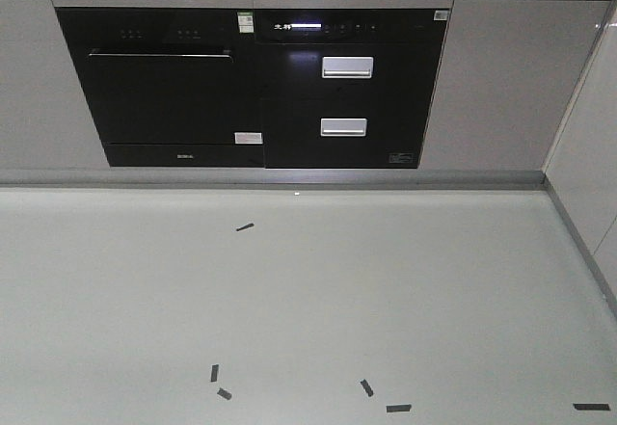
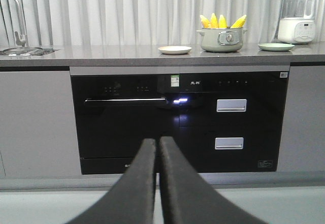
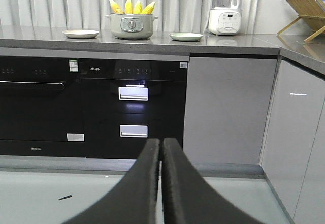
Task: Distribute corn equally
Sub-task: 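Drive the base forward toward the counter with the corn pot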
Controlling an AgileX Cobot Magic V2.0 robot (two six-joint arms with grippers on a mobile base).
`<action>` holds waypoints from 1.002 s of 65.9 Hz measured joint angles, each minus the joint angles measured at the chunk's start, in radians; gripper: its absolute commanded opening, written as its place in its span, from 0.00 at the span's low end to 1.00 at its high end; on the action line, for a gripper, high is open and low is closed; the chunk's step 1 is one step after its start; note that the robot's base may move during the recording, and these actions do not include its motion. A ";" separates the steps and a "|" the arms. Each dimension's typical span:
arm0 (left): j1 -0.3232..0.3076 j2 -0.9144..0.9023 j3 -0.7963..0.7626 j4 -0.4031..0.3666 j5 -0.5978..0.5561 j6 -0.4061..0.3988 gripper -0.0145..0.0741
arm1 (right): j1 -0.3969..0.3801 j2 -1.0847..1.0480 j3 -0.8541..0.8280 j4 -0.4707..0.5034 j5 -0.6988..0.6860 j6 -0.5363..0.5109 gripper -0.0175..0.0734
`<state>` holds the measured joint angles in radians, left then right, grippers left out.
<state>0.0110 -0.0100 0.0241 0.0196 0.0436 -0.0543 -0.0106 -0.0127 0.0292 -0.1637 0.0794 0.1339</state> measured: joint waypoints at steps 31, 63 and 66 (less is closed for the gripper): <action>0.000 0.000 0.000 0.000 0.000 0.000 0.16 | 0.000 0.000 0.000 0.000 0.000 0.000 0.19; 0.000 0.000 0.000 0.000 0.000 0.000 0.16 | 0.000 0.000 0.000 0.000 0.000 0.000 0.19; 0.000 0.000 0.000 0.000 0.000 0.000 0.16 | 0.000 0.000 0.000 0.000 0.000 0.000 0.19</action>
<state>0.0110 -0.0100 0.0241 0.0196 0.0436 -0.0543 -0.0106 -0.0127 0.0292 -0.1637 0.0794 0.1339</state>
